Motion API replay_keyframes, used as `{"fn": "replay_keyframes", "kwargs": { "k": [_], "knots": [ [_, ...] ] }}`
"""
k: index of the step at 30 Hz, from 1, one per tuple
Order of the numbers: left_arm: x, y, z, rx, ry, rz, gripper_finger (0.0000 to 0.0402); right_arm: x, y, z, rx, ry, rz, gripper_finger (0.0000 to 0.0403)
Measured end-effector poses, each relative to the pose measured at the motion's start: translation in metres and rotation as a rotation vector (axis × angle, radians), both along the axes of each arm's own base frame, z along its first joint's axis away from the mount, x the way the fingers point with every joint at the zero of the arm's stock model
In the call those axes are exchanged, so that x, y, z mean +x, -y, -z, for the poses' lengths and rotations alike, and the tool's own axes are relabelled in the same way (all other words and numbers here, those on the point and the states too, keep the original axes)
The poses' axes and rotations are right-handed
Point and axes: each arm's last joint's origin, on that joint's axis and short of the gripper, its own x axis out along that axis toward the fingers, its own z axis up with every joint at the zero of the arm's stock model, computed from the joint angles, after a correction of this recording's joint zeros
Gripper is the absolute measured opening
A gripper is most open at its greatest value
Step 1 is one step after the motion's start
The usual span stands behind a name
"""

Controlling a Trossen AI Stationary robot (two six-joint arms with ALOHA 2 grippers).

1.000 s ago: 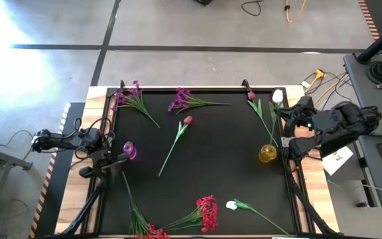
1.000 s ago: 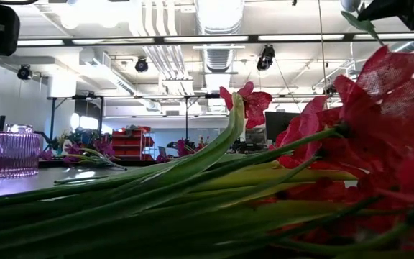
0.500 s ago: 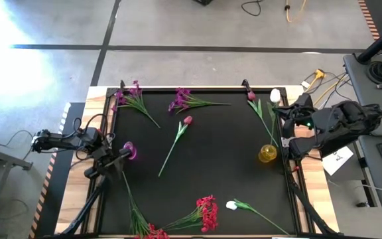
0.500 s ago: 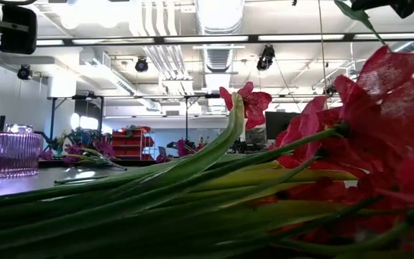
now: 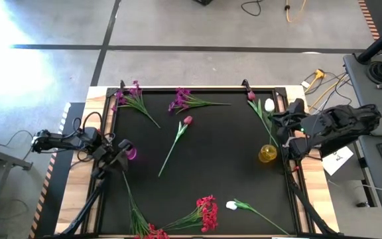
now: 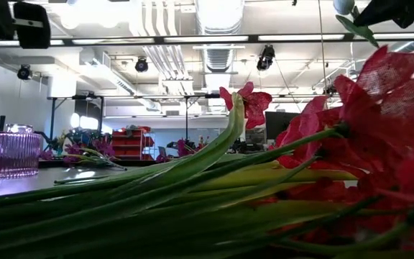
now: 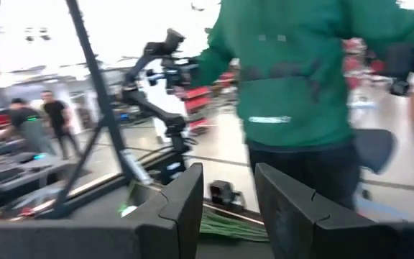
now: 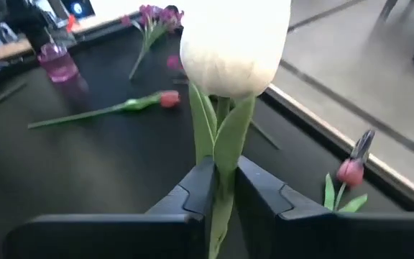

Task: Sort flowers into vase by color
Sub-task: Put the top white tulip into the yellow flower vase, then put the left pink tulip into the violet flower vase

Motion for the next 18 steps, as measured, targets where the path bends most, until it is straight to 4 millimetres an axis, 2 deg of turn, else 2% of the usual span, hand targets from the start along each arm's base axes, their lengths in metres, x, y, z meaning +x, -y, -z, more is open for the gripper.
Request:
{"fn": "replay_keyframes", "kwargs": {
  "k": [7,13,18],
  "knots": [
    [0.000,0.000,0.000,-0.005,-0.006,-0.018,0.0114,0.001,-0.003,-0.003,0.089,-0.109,-0.045,0.0125],
    [0.000,-0.001,-0.001,-0.065,-0.050,-0.011,0.0114,0.005,-0.007,-0.020,0.155,-0.252,-0.047,0.0176],
    [0.003,-0.007,-0.009,-0.165,0.013,-0.261,0.0114,0.017,-0.010,-0.044,0.147,-0.307,-0.044,0.0195]
  ]
}}
